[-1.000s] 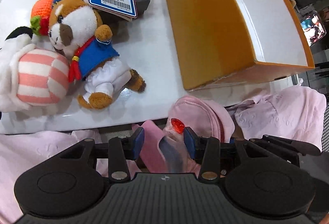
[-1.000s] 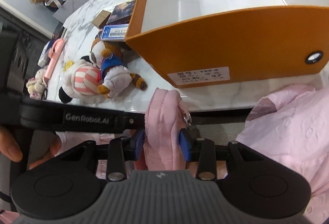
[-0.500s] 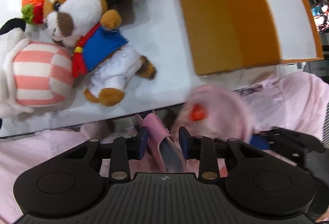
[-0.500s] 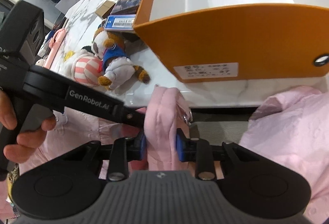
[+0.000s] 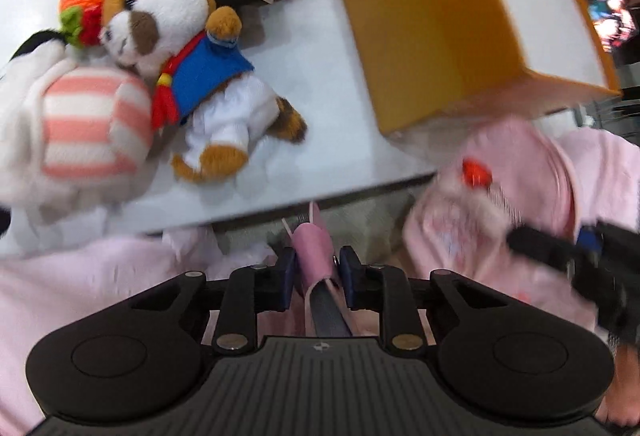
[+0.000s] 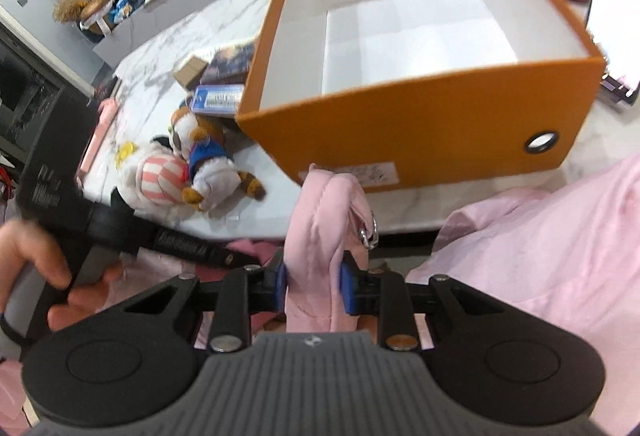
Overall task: Organize objects
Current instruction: 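Carry the pink pouch and pink bag toward the orange shoebox with both tools, then lower both pink items into the shoebox and open both tools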
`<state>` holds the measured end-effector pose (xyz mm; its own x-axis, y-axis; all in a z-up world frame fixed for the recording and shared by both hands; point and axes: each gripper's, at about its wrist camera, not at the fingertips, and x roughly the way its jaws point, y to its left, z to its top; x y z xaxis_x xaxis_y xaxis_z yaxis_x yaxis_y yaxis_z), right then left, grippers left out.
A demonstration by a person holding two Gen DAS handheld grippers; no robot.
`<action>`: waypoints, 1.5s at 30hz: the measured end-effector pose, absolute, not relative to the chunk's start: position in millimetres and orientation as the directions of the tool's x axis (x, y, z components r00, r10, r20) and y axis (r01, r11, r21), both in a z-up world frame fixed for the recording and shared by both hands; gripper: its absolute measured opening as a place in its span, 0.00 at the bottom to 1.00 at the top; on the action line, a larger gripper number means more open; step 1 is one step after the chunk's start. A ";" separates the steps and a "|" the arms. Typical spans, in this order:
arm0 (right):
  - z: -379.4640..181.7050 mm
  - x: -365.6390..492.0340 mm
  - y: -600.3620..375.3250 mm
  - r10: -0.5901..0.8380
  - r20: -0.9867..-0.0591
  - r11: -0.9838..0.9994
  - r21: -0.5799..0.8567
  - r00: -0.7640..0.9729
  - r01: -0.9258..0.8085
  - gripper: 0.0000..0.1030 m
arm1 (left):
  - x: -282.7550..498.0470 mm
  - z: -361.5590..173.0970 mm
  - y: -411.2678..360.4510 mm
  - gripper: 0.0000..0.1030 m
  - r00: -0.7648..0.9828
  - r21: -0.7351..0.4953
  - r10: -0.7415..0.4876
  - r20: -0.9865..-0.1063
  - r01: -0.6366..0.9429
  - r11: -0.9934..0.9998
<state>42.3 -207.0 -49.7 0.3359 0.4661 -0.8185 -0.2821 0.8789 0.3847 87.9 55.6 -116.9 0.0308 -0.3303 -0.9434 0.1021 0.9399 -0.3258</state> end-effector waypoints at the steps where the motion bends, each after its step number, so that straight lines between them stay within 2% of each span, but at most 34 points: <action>1: -46.7 41.9 -210.0 0.468 -0.813 0.879 0.386 0.346 -0.280 0.27 | 81.3 -112.7 58.1 0.26 0.040 -0.334 -0.339 -0.940 0.099 0.937; 6: -37.0 41.3 -219.4 0.467 -0.799 0.881 0.385 0.378 -0.275 0.27 | 51.7 -82.7 58.3 0.25 0.138 -0.314 -0.331 -0.933 0.132 0.940; 11: -22.0 36.2 -230.5 0.516 -0.767 0.855 0.437 0.381 -0.279 0.27 | 36.7 -33.2 64.9 0.23 0.328 -0.249 -0.314 -0.891 0.226 0.942; 16: 14.8 26.6 -243.6 0.548 -0.710 0.836 0.452 0.441 -0.312 0.27 | 21.6 20.2 55.3 0.22 0.497 -0.221 -0.341 -0.798 0.284 0.933; 22: 51.7 29.6 -252.4 0.582 -0.634 0.813 0.470 0.509 -0.344 0.27 | 36.1 58.8 23.3 0.22 0.673 -0.174 -0.345 -0.654 0.309 0.935; 28: 72.5 63.4 -261.4 0.558 -0.592 0.825 0.472 0.581 -0.311 0.27 | 80.7 70.6 -4.9 0.22 0.706 -0.218 -0.402 -0.583 0.341 0.914; 33: 66.9 107.7 -262.3 0.495 -0.618 0.860 0.448 0.611 -0.243 0.27 | 119.8 43.4 -35.0 0.22 0.689 -0.170 -0.351 -0.634 0.318 0.933; 36: 43.7 137.7 -262.1 0.504 -0.678 0.858 0.464 0.535 -0.219 0.27 | 127.9 25.6 -48.0 0.22 0.665 -0.118 -0.312 -0.678 0.321 0.940; 45: -1.3 189.2 -263.1 0.560 -0.734 0.824 0.542 0.385 -0.164 0.27 | 136.9 -6.2 -57.2 0.22 0.621 -0.027 -0.224 -0.751 0.311 0.950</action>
